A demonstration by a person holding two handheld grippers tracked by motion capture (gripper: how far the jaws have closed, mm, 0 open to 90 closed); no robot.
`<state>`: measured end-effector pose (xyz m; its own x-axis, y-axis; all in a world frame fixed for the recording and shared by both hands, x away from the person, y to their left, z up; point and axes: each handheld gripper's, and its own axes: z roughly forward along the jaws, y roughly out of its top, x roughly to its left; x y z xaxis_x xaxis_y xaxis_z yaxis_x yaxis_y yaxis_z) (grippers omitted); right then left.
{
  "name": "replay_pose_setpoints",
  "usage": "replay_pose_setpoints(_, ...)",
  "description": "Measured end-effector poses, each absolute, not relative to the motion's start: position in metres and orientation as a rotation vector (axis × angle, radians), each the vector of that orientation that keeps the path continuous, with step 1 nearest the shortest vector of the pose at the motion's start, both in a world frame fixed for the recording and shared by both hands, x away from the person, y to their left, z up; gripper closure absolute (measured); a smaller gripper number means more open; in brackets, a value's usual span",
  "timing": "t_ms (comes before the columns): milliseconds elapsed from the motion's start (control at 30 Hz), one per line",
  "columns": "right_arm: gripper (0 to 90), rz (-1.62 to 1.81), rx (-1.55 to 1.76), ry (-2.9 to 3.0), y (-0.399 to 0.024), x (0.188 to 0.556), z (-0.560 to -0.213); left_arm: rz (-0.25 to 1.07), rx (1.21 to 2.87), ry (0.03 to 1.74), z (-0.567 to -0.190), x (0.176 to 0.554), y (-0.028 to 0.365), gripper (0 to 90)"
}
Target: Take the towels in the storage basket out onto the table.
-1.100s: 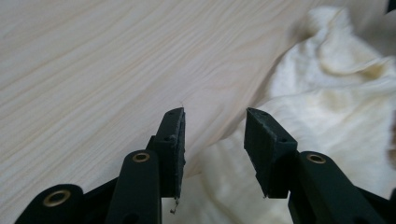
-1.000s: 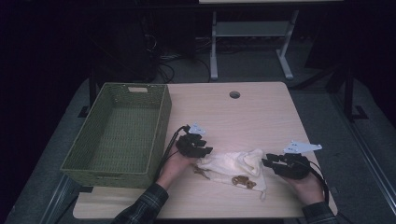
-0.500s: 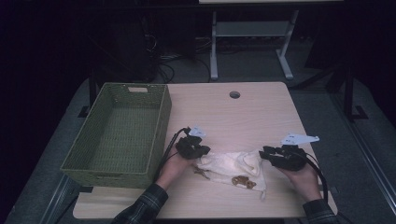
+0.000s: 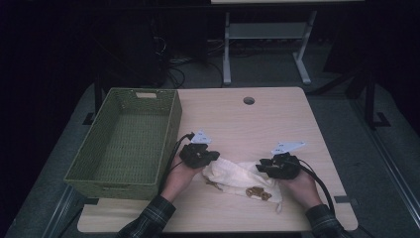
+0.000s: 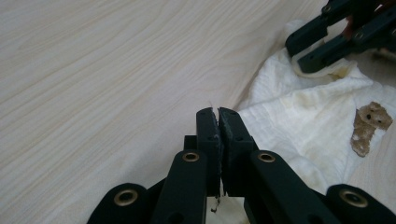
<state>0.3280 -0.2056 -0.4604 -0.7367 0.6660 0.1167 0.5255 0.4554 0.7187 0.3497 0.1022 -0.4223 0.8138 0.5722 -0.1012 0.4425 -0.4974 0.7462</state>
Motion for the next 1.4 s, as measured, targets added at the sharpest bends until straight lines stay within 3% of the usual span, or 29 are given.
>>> replay_pose_setpoints(67, 68.3, 1.115, 1.028, 2.543, -0.203, 0.328, -0.464, 0.201, 2.172, 0.744, -0.422, 0.349, 0.102, 87.3)
replay_pose_setpoints(200, 82.0, 1.068, 1.004, 2.546, -0.201, 0.325, -0.465, 0.204, 2.170, 0.744, -0.422, 0.349, 0.102, 87.3)
replay_pose_setpoints(300, 85.5, 1.075, 0.998, 2.529, -0.204, 0.324, -0.462, 0.209, 2.162, 0.750, -0.421, 0.349, 0.103, 87.4)
replay_pose_setpoints(767, 86.4, 1.255, 1.037, 2.306, -0.246, 0.320, -0.421, 0.308, 2.043, 0.787, -0.393, 0.353, 0.109, 87.4)
replay_pose_setpoints(1400, 87.1, 1.306, 1.148, 2.113, -0.288, 0.359, -0.388, 0.461, 1.926, 0.858, -0.365, 0.399, 0.107, 87.5)
